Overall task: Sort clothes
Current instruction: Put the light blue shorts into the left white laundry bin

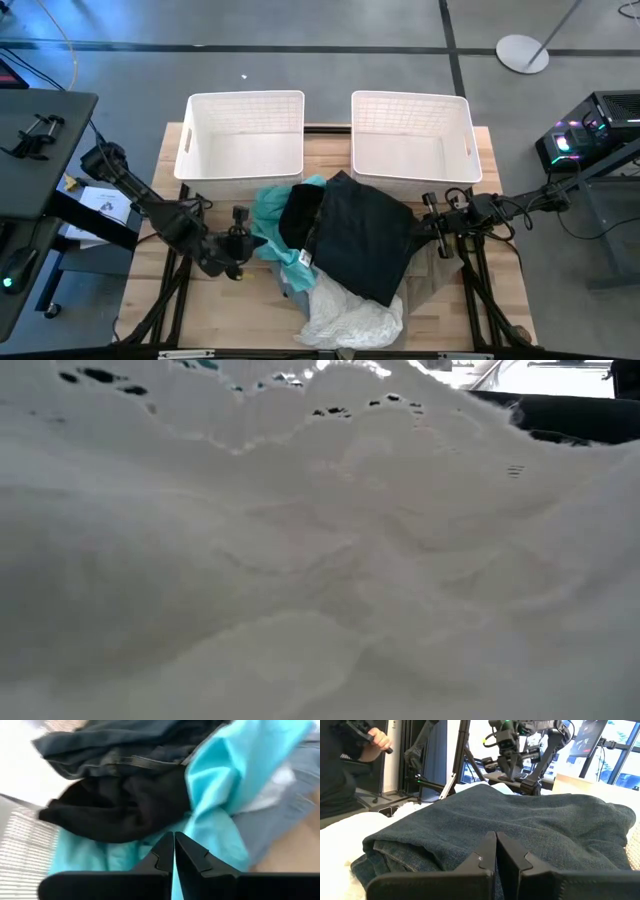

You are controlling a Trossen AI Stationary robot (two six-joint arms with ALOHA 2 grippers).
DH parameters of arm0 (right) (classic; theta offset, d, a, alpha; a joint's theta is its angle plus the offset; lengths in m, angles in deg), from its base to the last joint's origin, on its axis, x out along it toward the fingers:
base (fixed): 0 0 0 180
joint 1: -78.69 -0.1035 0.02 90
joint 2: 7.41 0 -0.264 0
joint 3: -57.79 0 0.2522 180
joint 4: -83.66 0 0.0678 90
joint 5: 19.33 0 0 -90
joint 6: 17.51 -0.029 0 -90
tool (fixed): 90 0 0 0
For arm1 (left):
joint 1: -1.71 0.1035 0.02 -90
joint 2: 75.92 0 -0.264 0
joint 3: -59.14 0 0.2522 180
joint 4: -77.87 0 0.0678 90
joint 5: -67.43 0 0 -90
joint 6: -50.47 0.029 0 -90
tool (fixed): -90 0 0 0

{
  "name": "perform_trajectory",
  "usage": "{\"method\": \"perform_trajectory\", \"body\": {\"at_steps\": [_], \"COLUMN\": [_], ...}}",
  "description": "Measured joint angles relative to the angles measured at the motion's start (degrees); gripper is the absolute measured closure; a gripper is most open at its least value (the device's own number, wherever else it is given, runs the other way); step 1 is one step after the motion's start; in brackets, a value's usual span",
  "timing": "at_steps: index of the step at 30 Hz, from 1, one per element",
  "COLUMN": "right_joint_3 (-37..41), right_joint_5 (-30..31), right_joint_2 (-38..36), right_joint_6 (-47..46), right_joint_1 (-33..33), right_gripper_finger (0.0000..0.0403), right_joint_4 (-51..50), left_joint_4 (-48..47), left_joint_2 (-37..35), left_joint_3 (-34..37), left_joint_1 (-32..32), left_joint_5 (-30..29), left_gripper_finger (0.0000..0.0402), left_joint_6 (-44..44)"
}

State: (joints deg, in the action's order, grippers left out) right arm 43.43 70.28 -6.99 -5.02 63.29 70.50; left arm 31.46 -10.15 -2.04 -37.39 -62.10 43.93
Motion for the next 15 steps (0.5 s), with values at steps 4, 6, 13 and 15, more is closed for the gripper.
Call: {"method": "perform_trajectory", "body": {"at_steps": [4,6,13,15], "right_joint_3": [0.01,0.0,0.0,0.02], "right_joint_5": [-0.01,0.0,0.0,0.0], "right_joint_2": [0.0,0.0,0.0,0.0], "right_joint_6": [0.0,0.0,0.0,0.0], "right_joint_1": [0.0,0.0,0.01,0.0], "right_gripper_finger": [0.0402,0.0402,0.0402,0.0402], "right_joint_4": [0.0,0.0,0.0,0.0], "left_joint_4": [1.0,1.01,4.56,6.33], "left_joint_2": [0.5,0.48,0.62,0.79], "left_joint_3": [-0.02,-0.04,4.36,6.21], "left_joint_1": [-2.32,-3.01,-3.16,-2.26], "left_joint_5": [2.06,3.04,1.5,0.42], "left_gripper_finger": [0.034,0.0307,0.0185,0.0159], "left_joint_6": [-2.3,-5.1,-9.62,-10.5]}}
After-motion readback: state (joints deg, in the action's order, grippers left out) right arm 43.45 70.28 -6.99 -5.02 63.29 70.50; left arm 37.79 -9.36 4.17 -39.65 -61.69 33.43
